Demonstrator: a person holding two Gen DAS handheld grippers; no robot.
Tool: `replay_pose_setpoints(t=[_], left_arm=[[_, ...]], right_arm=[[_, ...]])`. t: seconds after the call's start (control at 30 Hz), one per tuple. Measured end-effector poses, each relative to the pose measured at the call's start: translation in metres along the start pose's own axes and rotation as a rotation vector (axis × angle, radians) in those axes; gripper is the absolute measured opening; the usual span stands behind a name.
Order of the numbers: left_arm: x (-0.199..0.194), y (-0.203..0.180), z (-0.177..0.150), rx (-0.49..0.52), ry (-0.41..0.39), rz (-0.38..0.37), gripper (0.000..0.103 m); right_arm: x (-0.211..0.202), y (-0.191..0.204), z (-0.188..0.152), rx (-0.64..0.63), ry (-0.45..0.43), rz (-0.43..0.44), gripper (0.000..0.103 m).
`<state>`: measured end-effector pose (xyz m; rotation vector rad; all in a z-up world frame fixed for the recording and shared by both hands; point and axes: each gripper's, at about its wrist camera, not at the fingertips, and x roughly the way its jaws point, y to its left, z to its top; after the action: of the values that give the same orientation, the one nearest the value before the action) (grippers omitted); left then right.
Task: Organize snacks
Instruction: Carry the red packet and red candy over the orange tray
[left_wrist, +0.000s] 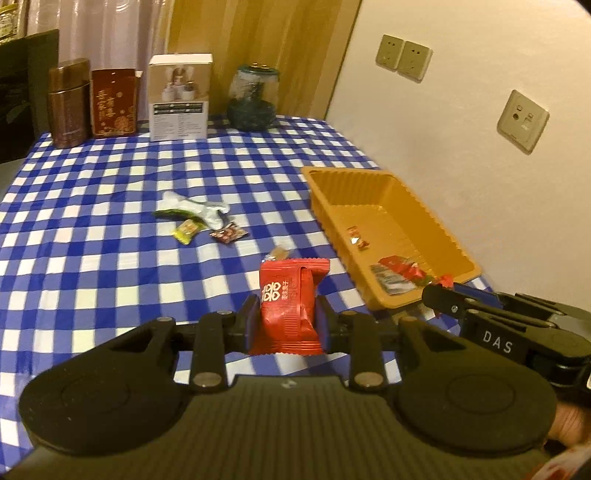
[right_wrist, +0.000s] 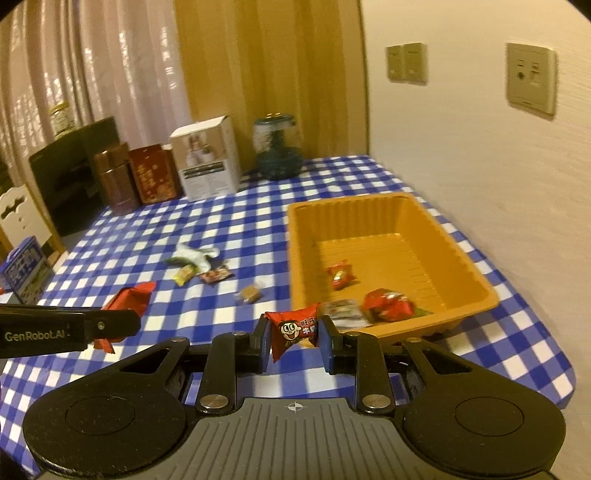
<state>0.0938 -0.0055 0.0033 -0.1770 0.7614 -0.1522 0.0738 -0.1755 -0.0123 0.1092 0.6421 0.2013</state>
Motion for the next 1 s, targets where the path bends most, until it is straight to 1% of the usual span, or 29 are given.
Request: replay_pose_setpoints(t=[0.33, 0.6, 1.0], left_arm=[[0.018, -0.041, 0.017, 0.043, -0.001, -0.068, 0.028], [0.034, -0.067, 0.028, 0.069, 0.002, -0.106, 0.028], [0.067, -0.085, 0.049, 0.071, 0.009, -0.114, 0.028]], right_arm=[[-0.002, -0.046, 0.011, 0.059, -0.009, -0.072, 0.027], [0.002, -0.070, 0.016, 0.081, -0.006, -0.094, 0.027], [0.020, -0.100, 0.040, 0.098, -0.029, -0.110, 0.027]])
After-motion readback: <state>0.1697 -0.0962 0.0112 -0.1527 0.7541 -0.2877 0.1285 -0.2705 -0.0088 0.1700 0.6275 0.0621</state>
